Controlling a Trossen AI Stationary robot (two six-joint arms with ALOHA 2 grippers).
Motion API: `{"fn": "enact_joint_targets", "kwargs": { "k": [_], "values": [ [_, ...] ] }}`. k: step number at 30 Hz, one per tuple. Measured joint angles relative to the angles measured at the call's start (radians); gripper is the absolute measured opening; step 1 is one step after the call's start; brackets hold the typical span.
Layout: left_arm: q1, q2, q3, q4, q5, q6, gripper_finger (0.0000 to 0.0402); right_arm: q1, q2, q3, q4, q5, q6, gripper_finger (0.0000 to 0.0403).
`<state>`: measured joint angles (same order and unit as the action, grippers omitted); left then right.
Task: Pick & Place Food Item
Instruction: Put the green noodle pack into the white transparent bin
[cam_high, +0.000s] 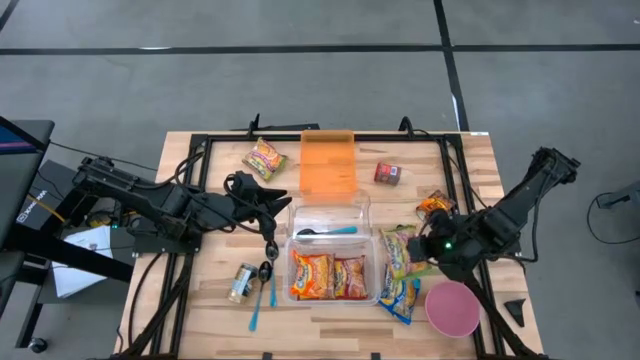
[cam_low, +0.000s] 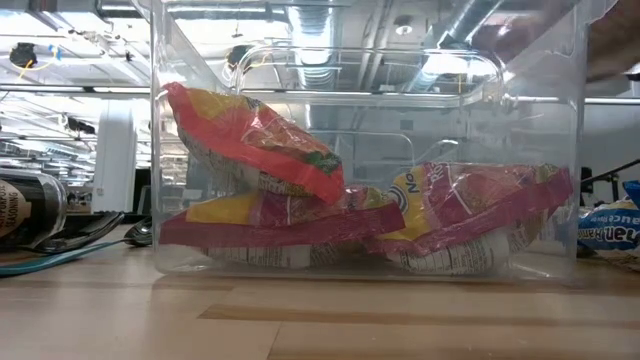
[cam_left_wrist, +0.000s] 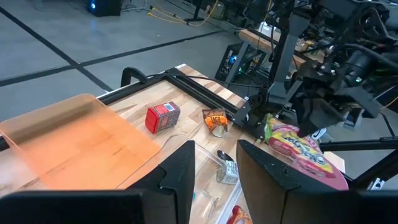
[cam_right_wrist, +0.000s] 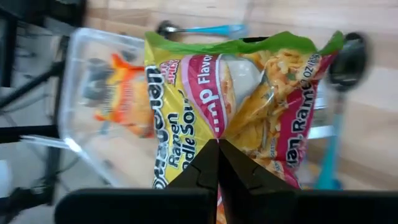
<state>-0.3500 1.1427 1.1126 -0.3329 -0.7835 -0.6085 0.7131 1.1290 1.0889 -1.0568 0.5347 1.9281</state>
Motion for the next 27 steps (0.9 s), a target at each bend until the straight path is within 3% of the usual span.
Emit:
{"fn": "enact_joint_targets", "kwargs": {
  "k": [11, 18, 22, 27],
  "values": [
    [0.0, 0.0, 0.0, -0.007, 0.0, 0.001, 0.0113, -0.064, 0.171, 0.02, 0.361, 0.02, -0.078, 0.0],
    [-0.002, 0.0, 0.0, -0.055, 0.029, 0.001, 0.0113, -0.116, 0.338, 0.24, 0.292, 0.018, -0.137, 0.0],
    [-0.01, 0.0, 0.0, -0.066, 0.031, 0.001, 0.0113, -0.149, 0.435, 0.371, 0.168, 0.012, -0.139, 0.0],
    [-0.024, 0.0, 0.0, -0.069, 0.031, 0.001, 0.0113, -0.16, 0.504, 0.422, 0.09, -0.01, -0.076, 0.0]
  ]
}}
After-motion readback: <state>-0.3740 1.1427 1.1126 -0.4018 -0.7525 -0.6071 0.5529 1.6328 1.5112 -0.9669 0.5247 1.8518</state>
